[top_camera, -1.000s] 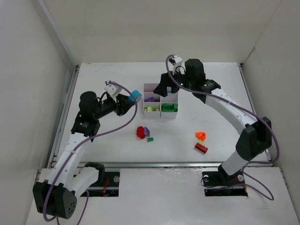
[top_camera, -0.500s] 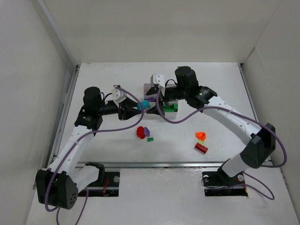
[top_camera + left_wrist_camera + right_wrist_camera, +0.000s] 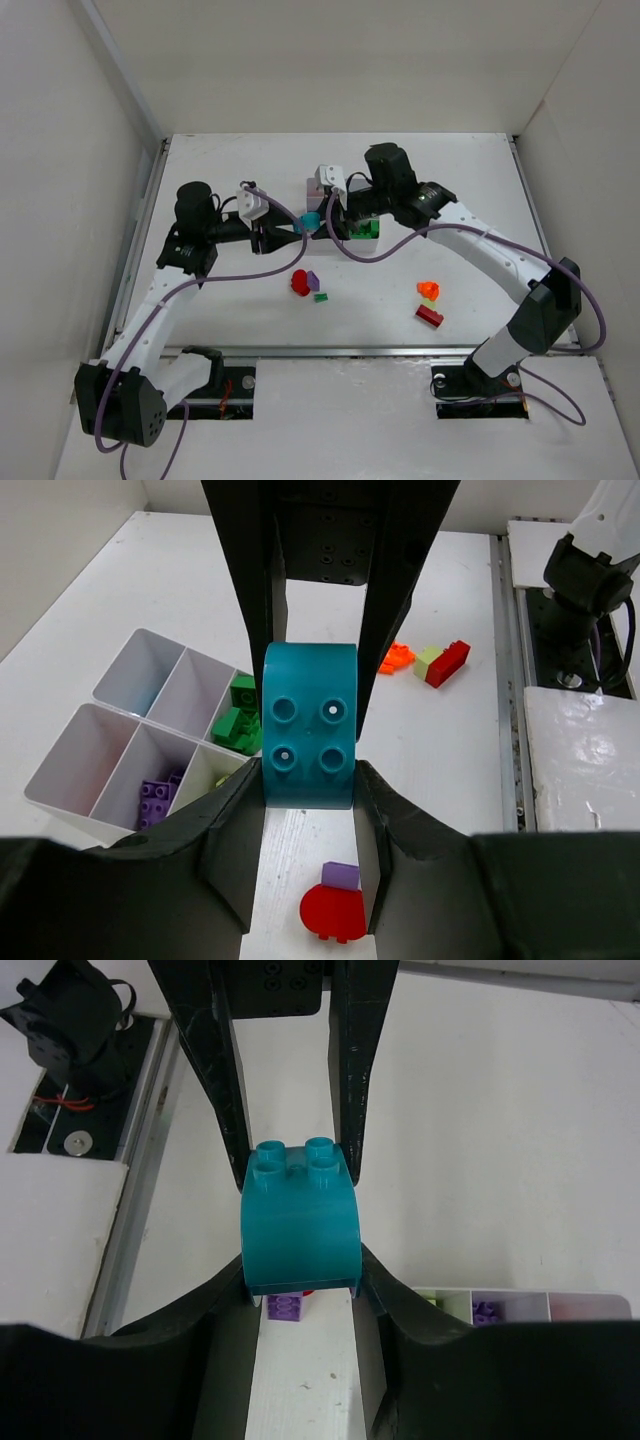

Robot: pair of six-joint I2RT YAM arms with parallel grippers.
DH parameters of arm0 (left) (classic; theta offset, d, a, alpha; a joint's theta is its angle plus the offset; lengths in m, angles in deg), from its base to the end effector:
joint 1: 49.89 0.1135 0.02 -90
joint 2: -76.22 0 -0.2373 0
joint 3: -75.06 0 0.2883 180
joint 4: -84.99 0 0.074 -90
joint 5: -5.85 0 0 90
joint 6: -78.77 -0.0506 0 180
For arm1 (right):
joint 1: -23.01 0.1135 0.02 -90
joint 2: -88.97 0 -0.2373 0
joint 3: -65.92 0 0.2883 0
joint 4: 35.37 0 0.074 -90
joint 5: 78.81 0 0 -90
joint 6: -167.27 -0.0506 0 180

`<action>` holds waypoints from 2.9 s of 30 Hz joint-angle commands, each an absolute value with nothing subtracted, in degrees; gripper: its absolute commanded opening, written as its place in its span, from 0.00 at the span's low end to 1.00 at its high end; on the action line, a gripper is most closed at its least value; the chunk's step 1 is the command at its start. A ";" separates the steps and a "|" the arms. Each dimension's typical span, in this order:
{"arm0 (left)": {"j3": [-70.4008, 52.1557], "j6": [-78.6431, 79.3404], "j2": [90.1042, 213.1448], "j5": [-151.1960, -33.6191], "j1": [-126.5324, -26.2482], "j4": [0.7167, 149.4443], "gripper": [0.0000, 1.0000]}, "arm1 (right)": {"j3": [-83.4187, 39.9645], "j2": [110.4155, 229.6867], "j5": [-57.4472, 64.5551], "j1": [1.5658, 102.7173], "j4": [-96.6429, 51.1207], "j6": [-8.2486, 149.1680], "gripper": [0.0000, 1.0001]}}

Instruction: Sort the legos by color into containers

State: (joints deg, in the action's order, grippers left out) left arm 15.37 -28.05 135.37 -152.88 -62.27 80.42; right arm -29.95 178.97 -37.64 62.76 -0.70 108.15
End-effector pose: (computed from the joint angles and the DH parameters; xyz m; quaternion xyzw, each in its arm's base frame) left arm 0.2621 -0.1058 0.3135 0.5246 0.4873 -0.3908 0.5784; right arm 0.2838 0.2856 0.3286 -0.6248 0.5179 0.3906 0.4346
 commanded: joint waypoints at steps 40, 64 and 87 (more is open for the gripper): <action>18.13 -27.93 130.18 -125.45 -62.55 73.59 0.99 | -44.35 196.28 22.71 57.64 6.35 116.56 0.00; 19.18 -33.02 130.71 -127.92 -62.55 70.35 0.99 | -44.35 195.77 28.69 60.37 7.49 118.85 0.73; 28.94 -15.54 117.97 -95.66 -61.94 75.79 0.99 | -27.56 177.56 54.48 79.97 17.77 62.17 1.00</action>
